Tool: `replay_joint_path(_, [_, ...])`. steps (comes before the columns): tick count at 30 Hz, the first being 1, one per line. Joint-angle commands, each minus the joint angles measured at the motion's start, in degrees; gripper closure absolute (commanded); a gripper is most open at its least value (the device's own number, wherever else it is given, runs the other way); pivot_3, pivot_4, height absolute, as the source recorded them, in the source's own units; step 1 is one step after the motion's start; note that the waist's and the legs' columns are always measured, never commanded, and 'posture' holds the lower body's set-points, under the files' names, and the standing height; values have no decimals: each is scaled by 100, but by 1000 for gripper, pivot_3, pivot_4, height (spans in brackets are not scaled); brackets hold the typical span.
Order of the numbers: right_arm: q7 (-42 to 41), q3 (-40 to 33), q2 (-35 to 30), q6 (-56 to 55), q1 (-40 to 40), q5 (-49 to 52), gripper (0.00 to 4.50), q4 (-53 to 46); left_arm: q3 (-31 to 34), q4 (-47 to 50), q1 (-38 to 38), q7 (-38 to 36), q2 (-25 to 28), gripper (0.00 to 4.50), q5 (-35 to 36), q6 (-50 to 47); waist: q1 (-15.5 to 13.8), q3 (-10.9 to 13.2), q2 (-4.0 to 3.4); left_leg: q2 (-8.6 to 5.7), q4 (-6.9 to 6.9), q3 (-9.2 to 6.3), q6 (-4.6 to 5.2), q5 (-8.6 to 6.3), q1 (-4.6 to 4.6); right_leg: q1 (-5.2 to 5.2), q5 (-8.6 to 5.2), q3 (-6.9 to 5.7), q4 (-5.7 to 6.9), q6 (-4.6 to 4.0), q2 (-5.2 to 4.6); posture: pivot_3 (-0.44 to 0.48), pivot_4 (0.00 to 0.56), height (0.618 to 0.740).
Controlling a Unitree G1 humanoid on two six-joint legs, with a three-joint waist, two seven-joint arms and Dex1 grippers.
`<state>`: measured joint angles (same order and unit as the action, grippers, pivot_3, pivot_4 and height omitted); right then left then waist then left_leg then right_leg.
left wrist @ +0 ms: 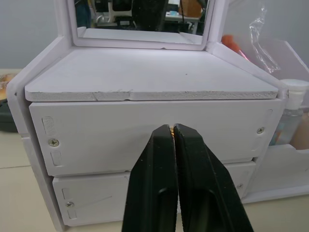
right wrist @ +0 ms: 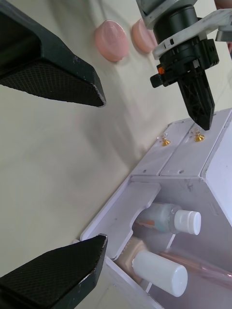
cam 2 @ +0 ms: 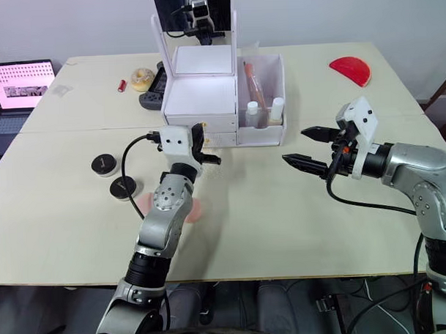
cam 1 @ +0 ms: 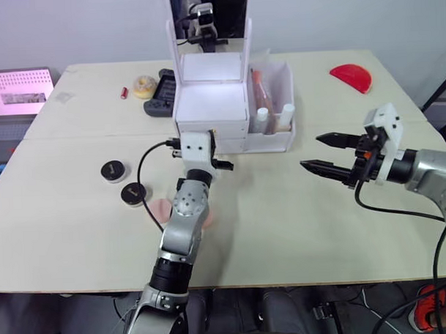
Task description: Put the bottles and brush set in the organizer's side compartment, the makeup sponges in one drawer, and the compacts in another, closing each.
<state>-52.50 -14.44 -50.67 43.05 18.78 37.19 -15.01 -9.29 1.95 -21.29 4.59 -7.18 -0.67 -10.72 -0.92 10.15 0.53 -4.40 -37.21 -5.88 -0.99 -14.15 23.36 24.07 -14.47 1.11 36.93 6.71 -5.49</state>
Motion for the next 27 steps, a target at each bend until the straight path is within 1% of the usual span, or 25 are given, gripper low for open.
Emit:
replay_joint_path(1, [-6, -173, -62, -109, 30, 46, 0, -134, 2, 94, -76, 2, -83, 4462, -45, 131, 1, 0, 0, 0, 0, 0, 0, 0, 0, 0, 0, 0, 0, 0, 0, 0, 150, 740])
replay_joint_path(10, [13, -139, -44, -155, 40, 6, 0, -101, 12, 213, -13, -86, -45, 4462, 2, 121, 1, 0, 0, 0, 0, 0, 0, 0, 0, 0, 0, 0, 0, 0, 0, 0, 150, 740])
replay_joint_path(13, [20, -133, -39, -144, 30, 17, 0, -115, 22, 294, -12, -56, -57, 3670, -21, 41, 2, 0, 0, 0, 0, 0, 0, 0, 0, 0, 0, 0, 0, 0, 0, 0, 150, 740])
replay_joint_path(16, [22, -138, -45, -125, 11, 31, 0, -131, 25, 255, -57, -5, -94, 2193, -42, 34, 2, 0, 0, 0, 0, 0, 0, 0, 0, 0, 0, 0, 0, 0, 0, 0, 150, 740])
replay_joint_path(20, [27, -142, -60, -99, 27, 46, 0, -136, 55, 180, -139, 100, -106, 2193, -93, 8, 1, 0, 0, 0, 0, 0, 0, 0, 0, 0, 0, 0, 0, 0, 0, 0, 150, 740])
replay_joint_path(27, [25, -137, -78, -90, 69, 44, 0, -113, 168, -266, -364, 241, -154, 2193, -124, -60, -2, 0, 0, 0, -1, 0, 0, 0, 0, 0, 0, 0, 1, 1, 1, 0, 150, 740])
